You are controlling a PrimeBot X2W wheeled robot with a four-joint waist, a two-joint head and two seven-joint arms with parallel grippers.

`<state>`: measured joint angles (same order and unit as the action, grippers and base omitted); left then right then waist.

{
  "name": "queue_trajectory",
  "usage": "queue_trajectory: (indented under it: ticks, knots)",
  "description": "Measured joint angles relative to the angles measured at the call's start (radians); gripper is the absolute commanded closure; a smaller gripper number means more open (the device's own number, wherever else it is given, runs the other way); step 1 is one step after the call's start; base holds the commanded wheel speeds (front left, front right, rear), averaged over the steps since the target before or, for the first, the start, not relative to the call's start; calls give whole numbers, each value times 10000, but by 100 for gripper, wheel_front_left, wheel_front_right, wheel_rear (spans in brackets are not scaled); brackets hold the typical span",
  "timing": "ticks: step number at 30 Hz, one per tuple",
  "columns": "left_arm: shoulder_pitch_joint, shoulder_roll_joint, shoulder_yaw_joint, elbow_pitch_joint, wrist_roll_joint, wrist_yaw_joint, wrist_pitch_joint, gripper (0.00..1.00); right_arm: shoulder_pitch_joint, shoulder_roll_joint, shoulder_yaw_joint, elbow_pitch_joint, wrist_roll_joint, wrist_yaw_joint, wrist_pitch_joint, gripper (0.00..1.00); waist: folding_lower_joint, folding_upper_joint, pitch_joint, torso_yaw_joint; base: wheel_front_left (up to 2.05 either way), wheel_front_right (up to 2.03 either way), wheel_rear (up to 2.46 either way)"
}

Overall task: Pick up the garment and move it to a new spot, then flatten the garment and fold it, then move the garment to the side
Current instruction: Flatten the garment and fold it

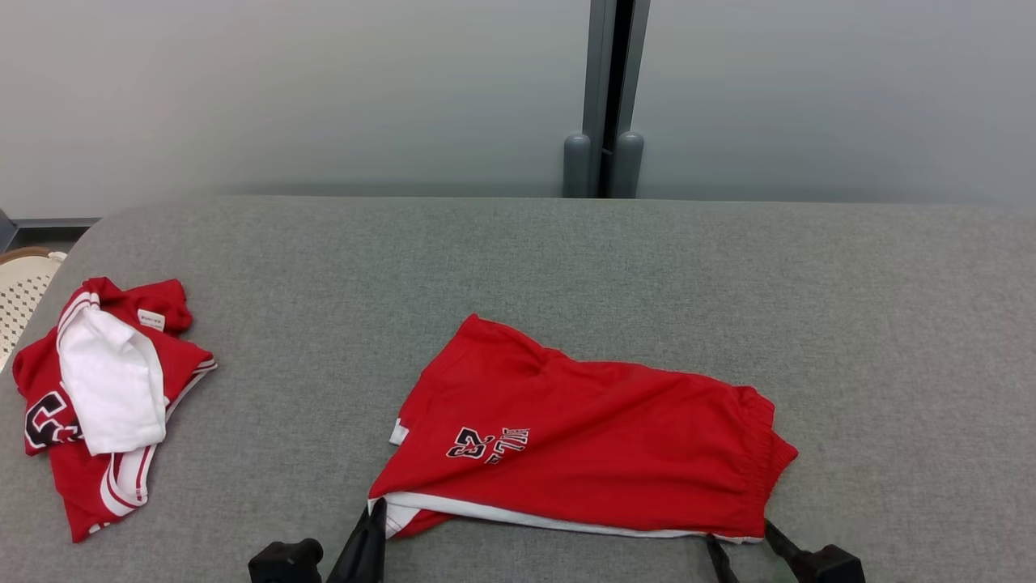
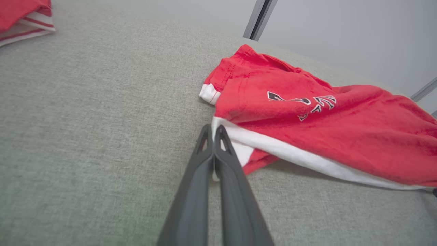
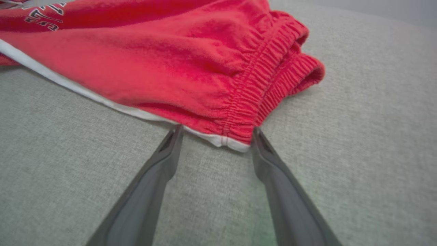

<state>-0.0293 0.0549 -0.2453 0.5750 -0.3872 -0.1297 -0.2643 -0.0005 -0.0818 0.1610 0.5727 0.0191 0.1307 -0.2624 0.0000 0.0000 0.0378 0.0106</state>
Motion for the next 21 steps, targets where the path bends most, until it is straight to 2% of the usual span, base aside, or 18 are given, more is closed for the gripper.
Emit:
queue_trajectory:
  ticks: [7, 8, 10, 11, 13, 15, 21]
  knots:
    - [14, -23, -127, 23, 0, 0, 0, 100, -347, -73, 96, 98, -59, 2, 0, 0, 0, 0, 87, 33, 0, 0, 0]
    - [13, -25, -142, 31, 0, 0, 0, 100, -393, -86, 132, 140, -69, 2, 0, 15, 0, 0, 94, 44, 0, 0, 0]
    - [8, -25, -165, 40, 0, 0, 0, 100, -426, -117, 251, 245, -67, 0, 0, 55, 0, 0, 107, 74, 0, 0, 0]
    - [6, -25, -169, 42, 2, 0, 0, 100, -426, -128, 290, 288, -65, 0, 0, 69, 0, 0, 111, 84, 0, 0, 0]
    - [3, -25, -167, 40, 2, 0, 0, 100, -425, -163, 324, 330, -6, 0, 0, 88, 0, 0, 120, 98, 0, 0, 0]
    - [3, -27, -155, 42, 2, 0, 0, 100, -413, -190, 318, 351, 79, 2, 0, 100, 0, 0, 116, 96, 0, 0, 0]
    - [13, -27, -148, -69, 4, 0, 0, 100, -292, -217, 153, -130, 303, 2, 2, 100, 1, 0, -9, 41, 0, 0, 0]
